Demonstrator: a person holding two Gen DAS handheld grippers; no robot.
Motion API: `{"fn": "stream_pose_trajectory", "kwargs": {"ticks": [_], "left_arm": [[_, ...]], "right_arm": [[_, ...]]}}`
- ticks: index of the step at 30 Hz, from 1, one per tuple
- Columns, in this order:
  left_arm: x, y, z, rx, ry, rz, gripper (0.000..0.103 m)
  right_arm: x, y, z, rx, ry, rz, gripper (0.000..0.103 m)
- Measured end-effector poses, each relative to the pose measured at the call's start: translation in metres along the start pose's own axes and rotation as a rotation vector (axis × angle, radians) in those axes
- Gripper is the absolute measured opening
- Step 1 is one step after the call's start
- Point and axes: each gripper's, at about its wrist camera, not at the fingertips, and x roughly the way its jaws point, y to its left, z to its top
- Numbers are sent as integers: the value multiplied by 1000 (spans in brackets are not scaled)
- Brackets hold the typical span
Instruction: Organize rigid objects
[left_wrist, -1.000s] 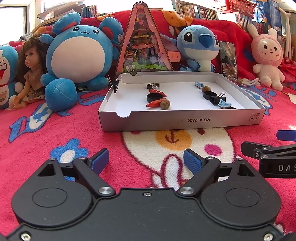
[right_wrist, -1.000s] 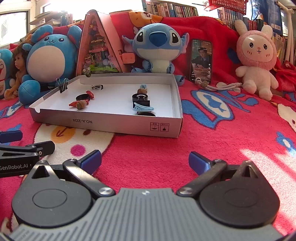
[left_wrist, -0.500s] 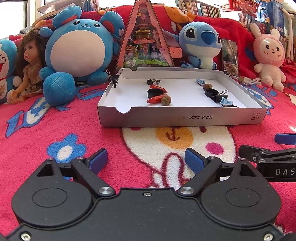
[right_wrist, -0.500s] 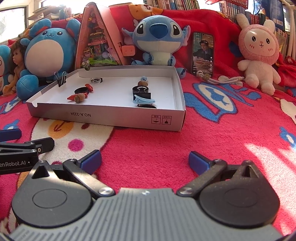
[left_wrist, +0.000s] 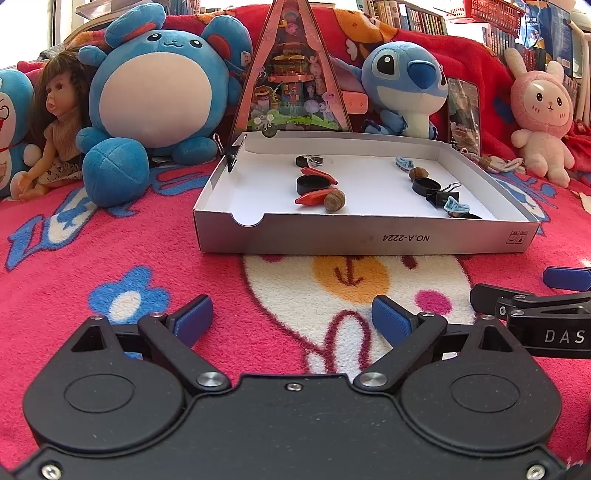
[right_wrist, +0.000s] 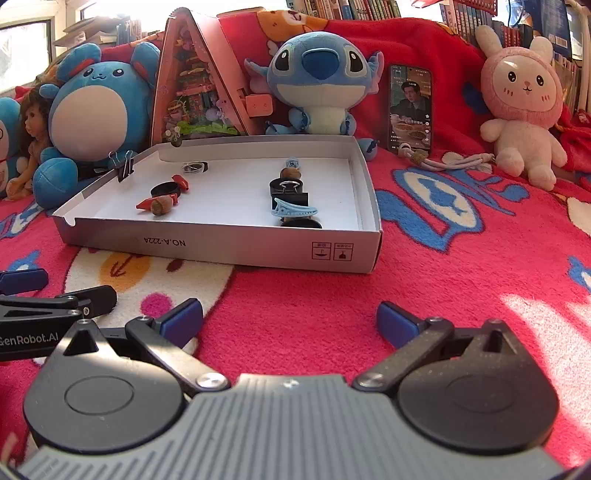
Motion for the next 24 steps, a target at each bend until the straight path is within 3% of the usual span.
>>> {"fn": "stream_pose_trajectory", "kwargs": {"ticks": [8, 24], "left_arm": [[5, 1, 1, -3, 18, -9, 102], [5, 1, 1, -3, 19, -8, 103]], "right_arm": [[5, 4, -1, -17, 19, -19, 103], [5, 5, -1, -26, 23, -26, 103]]}}
